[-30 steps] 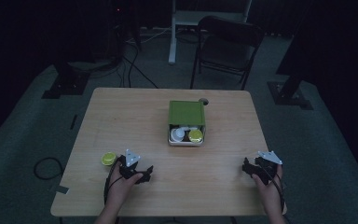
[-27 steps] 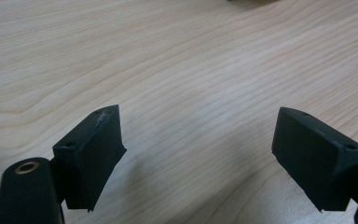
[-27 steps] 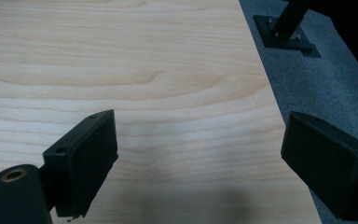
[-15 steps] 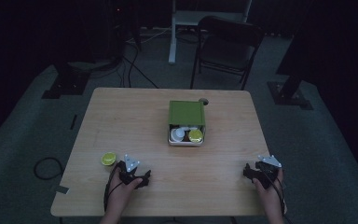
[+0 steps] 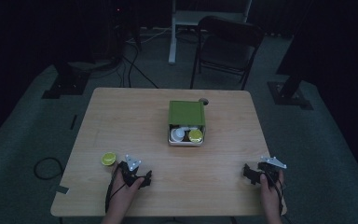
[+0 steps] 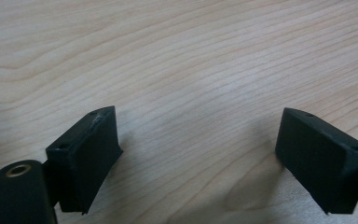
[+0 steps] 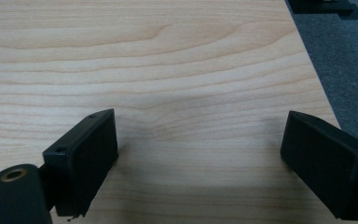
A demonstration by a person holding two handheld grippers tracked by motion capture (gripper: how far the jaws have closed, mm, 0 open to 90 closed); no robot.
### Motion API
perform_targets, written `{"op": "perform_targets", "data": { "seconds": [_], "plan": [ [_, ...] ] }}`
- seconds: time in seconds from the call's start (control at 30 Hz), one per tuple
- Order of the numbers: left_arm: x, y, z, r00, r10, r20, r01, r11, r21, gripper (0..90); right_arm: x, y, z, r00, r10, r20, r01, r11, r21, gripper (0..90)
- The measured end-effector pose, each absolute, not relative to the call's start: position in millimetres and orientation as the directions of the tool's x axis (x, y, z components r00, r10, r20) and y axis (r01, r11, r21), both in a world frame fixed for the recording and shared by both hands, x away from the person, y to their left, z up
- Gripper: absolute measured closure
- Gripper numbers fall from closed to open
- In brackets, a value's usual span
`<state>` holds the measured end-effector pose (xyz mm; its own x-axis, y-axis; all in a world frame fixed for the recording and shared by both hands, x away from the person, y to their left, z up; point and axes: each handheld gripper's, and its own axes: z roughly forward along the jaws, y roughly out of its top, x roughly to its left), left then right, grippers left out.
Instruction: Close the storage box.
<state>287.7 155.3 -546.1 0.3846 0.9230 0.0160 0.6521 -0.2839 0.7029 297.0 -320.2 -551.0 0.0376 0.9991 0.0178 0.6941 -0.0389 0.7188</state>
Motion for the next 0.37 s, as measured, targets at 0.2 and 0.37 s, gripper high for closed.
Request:
{"op": "perform_targets", "data": {
  "seconds": [0.2,0.37],
  "plan": [
    [287.9,155.2,-546.2,0.384,0.923,0.015,0.654,-0.283,0.702,11.3,297.7,-320.4,-551.0,0.034,0.999,0.017,0.694,-0.036,0.719,10.3],
    [288.0,154.9,-546.4,0.385,0.923,0.014,0.653,-0.283,0.702,10.4,297.9,-320.3,-551.1,0.031,0.999,0.018,0.695,-0.034,0.719,10.4]
  ]
}}
